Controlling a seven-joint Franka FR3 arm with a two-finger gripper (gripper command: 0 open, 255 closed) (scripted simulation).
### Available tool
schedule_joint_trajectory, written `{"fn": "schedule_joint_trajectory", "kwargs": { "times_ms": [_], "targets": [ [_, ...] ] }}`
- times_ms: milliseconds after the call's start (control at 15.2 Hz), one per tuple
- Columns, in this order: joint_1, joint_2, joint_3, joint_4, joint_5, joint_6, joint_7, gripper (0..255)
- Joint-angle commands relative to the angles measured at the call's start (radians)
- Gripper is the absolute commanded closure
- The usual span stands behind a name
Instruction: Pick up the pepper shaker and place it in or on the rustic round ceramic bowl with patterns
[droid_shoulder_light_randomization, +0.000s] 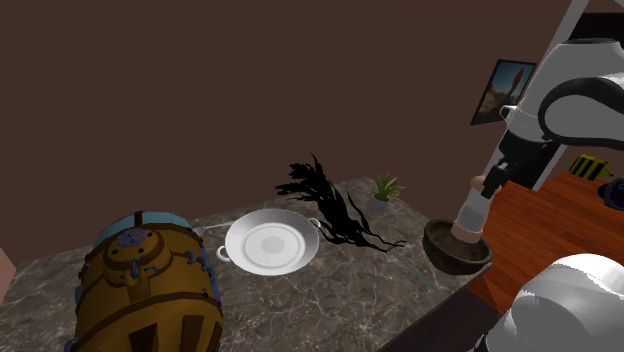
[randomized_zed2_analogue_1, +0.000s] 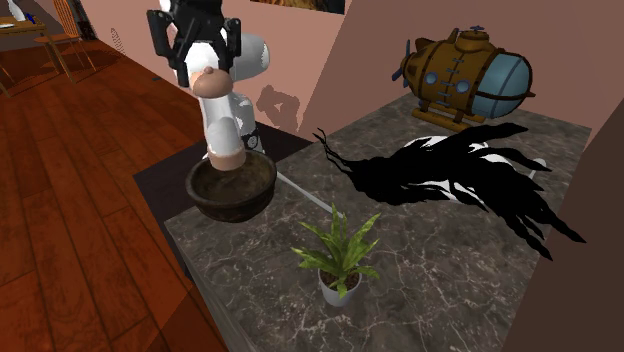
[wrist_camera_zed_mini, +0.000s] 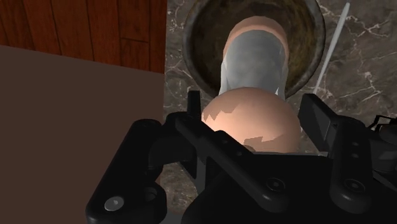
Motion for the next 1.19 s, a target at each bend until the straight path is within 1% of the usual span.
{"fn": "schedule_joint_trajectory", "kwargs": {
  "times_ms": [0, 132, 660, 726, 1056, 1122],
  "targets": [
    [-0.004, -0.008, -0.007, -0.029, -0.008, 0.022, 0.004, 255],
    [-0.01, -0.018, -0.018, -0.07, -0.02, 0.052, 0.009, 255],
    [-0.01, -0.018, -0.018, -0.07, -0.02, 0.052, 0.009, 255],
    [-0.01, -0.018, -0.018, -0.07, -0.02, 0.052, 0.009, 0],
    [-0.01, -0.018, -0.018, -0.07, -0.02, 0.052, 0.009, 0],
    [-0.004, -0.016, -0.003, -0.038, -0.006, 0.021, 0.008, 0]
  ]
}}
